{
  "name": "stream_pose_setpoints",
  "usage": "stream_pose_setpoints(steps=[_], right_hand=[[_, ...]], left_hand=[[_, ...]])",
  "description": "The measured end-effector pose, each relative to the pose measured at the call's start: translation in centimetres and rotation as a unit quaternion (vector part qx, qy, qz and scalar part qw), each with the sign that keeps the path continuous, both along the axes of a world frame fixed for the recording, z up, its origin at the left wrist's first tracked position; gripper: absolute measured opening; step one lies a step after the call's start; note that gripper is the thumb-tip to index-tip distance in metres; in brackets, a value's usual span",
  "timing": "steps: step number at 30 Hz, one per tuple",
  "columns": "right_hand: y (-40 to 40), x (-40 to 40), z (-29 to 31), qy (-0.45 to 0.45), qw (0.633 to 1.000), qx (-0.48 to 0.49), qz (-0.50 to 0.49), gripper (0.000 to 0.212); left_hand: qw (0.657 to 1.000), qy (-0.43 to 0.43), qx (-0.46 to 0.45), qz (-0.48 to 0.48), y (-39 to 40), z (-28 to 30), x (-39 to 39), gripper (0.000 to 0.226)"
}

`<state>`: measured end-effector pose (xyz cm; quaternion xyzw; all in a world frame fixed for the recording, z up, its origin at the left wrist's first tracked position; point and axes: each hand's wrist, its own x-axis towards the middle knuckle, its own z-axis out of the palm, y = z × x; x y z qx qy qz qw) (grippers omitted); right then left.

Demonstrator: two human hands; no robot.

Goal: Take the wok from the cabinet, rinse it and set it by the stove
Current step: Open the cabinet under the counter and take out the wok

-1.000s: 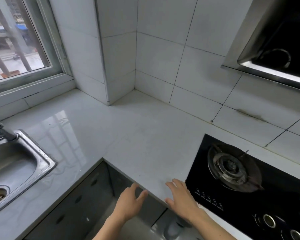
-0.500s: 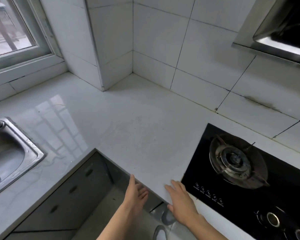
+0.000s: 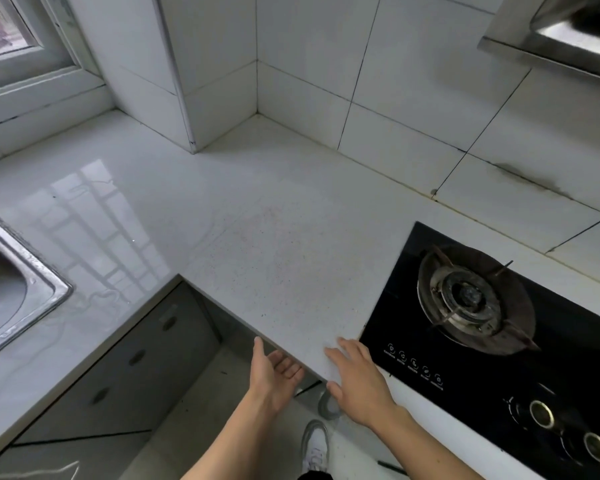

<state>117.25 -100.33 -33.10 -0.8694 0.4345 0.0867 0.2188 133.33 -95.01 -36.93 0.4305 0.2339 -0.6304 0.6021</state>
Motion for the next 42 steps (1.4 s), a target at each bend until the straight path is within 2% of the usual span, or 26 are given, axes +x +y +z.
stream_pose_setpoints(steps=[4, 10, 14, 18, 20, 22, 24, 27, 30, 33, 36, 38, 42], right_hand=[[0.2, 0.0, 0.1, 0.007, 1.000, 0.004, -0.008, 0.061], [0.7, 1.5, 0.8, 0.028, 0.999, -0.003, -0.037, 0.057], [2.0, 3.4, 1.0, 0.032, 0.997, -0.033, -0.058, 0.056], [3.5, 5.3, 1.0, 0.016, 0.999, -0.037, -0.018, 0.059], [4.1, 6.2, 1.0, 0.008, 0.999, -0.034, 0.002, 0.059], [4.5, 7.0, 1.0, 0.002, 1.000, -0.024, 0.017, 0.060], [4.7, 7.8, 1.1, -0.001, 0.999, -0.020, 0.034, 0.061], [4.7, 8.7, 1.2, 0.005, 0.998, -0.026, 0.055, 0.065], [4.7, 9.5, 1.1, 0.017, 0.998, -0.027, 0.060, 0.073], [4.5, 10.3, 1.0, 0.039, 0.996, -0.028, 0.072, 0.079], [4.4, 10.9, 1.1, 0.066, 0.994, -0.028, 0.079, 0.081], [4.4, 11.2, 1.1, 0.080, 0.993, -0.030, 0.082, 0.081], [4.2, 12.1, 1.5, 0.094, 0.992, -0.028, 0.084, 0.076]], left_hand=[[0.999, -0.036, 0.016, -0.036, 1.3, -1.1, 0.5, 0.075], [0.987, -0.107, 0.038, -0.117, 4.5, -1.2, 1.8, 0.050], [0.979, -0.134, 0.079, -0.133, 6.7, -2.6, 2.9, 0.036], [0.971, -0.161, 0.073, -0.161, 8.6, -2.6, 3.8, 0.039], [0.962, -0.192, 0.077, -0.178, 9.6, -2.2, 4.2, 0.032], [0.949, -0.233, 0.090, -0.193, 10.5, -1.8, 4.4, 0.038], [0.911, -0.317, 0.119, -0.234, 11.5, -1.2, 4.9, 0.046], [0.840, -0.430, 0.152, -0.294, 12.9, -0.4, 5.5, 0.038], [0.811, -0.477, 0.171, -0.293, 14.3, -0.2, 6.0, 0.036], [0.794, -0.503, 0.188, -0.284, 15.7, -0.4, 7.0, 0.027], [0.779, -0.529, 0.182, -0.283, 17.0, -0.6, 8.2, 0.028], [0.748, -0.566, 0.186, -0.293, 17.7, -0.6, 9.0, 0.033], [0.662, -0.653, 0.188, -0.314, 19.3, -0.3, 10.4, 0.039]])
